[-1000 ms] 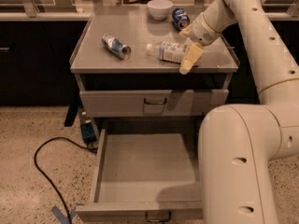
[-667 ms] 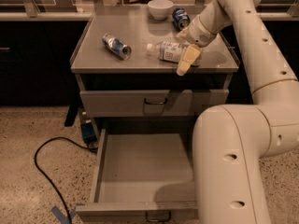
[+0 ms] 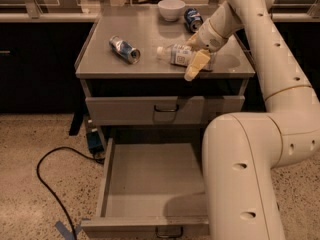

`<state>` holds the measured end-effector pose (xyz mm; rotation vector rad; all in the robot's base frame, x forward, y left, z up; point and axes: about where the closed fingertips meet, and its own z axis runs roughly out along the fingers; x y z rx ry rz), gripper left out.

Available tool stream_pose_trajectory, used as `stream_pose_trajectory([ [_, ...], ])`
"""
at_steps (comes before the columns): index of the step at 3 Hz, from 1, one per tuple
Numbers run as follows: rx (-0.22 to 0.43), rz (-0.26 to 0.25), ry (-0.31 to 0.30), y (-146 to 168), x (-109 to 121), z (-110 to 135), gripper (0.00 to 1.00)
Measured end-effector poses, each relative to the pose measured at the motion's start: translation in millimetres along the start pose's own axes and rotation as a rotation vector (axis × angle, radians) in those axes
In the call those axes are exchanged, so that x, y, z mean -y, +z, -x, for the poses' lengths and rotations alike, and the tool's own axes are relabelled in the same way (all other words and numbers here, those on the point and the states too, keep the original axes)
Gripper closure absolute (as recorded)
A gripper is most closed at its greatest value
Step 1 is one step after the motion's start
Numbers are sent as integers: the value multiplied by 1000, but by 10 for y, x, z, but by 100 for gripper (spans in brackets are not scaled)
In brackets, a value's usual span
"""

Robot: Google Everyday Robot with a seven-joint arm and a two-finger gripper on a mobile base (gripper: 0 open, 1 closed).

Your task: Place blue plastic bottle into middle drawer

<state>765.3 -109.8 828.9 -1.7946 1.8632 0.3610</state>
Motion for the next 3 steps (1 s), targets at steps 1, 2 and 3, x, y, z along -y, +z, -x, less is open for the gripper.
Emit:
stream_pose_trajectory([
  [1,0,0,0,0,0,0,41],
  [2,0,0,0,0,0,0,64],
  [3,57,-27,-57,-48,22,188,87],
])
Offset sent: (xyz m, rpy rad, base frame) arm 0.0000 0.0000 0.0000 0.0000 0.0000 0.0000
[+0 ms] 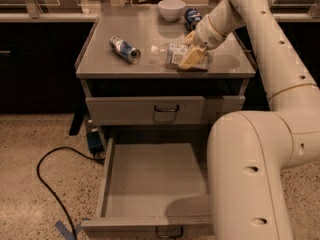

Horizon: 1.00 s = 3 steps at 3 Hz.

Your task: Place blue plastic bottle into middle drawer

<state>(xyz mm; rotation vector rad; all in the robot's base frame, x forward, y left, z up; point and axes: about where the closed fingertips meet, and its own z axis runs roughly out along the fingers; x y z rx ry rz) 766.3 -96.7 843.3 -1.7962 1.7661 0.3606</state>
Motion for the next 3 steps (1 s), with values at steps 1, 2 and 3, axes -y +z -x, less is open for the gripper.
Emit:
stream_pose_trajectory([
  [1,50,-11,-60,-8,-98,169,100],
  [2,150,-119,-91,-152,-470,215,100],
  [3,141,-54,-74,161,-686,126,100],
])
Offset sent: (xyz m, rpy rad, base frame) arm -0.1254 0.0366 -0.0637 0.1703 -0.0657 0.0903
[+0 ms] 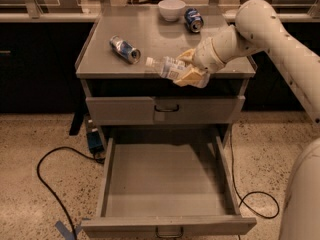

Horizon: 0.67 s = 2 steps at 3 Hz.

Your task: Place blue plastic bottle into middle drawer

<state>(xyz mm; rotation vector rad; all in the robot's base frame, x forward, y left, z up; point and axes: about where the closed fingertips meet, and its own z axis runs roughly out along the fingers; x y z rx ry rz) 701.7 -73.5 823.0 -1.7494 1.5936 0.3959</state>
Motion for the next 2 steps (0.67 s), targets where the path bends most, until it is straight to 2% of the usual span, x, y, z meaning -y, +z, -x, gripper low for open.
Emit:
stream_pose_trajectory([
  [1,0,0,0,0,-1,0,100],
  [2,-8,-20,-19,-67,-181,57,100],
])
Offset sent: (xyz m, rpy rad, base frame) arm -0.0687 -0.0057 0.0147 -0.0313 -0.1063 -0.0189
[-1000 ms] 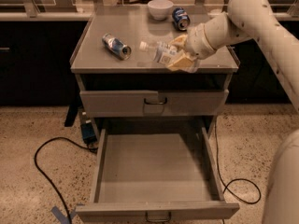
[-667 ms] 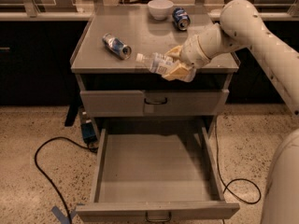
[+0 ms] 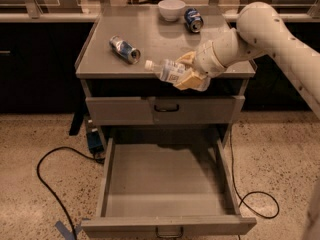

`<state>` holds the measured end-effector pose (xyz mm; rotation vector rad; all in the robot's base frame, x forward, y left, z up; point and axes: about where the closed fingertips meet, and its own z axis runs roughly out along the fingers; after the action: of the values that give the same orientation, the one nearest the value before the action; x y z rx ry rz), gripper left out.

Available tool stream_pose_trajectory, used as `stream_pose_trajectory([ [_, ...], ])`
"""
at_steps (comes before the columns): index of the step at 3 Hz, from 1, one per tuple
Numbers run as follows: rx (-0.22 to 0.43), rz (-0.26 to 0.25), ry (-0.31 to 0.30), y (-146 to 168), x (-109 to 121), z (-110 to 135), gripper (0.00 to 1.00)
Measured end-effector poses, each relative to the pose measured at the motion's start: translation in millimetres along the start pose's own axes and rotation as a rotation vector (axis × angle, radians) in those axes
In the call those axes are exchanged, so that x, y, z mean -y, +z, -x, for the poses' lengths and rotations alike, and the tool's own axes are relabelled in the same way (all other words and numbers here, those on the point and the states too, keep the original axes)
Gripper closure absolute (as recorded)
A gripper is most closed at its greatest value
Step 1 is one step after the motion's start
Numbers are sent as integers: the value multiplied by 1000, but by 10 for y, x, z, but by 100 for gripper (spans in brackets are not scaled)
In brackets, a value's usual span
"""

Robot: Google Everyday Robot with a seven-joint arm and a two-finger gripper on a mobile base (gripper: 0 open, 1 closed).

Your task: Place blue plastic bottle into middle drawer

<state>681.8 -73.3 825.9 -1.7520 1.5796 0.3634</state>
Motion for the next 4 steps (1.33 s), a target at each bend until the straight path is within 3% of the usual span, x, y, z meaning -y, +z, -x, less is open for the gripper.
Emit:
stream_pose_trajectory([
  [1,-11,-11,-31,-229,-359,182,100],
  [2,-8,27,-43,-410,-643,431,100],
  [3,30,46,-46,-406,-869,446,100],
  [4,55,32,9,-225,-1103,97,100],
])
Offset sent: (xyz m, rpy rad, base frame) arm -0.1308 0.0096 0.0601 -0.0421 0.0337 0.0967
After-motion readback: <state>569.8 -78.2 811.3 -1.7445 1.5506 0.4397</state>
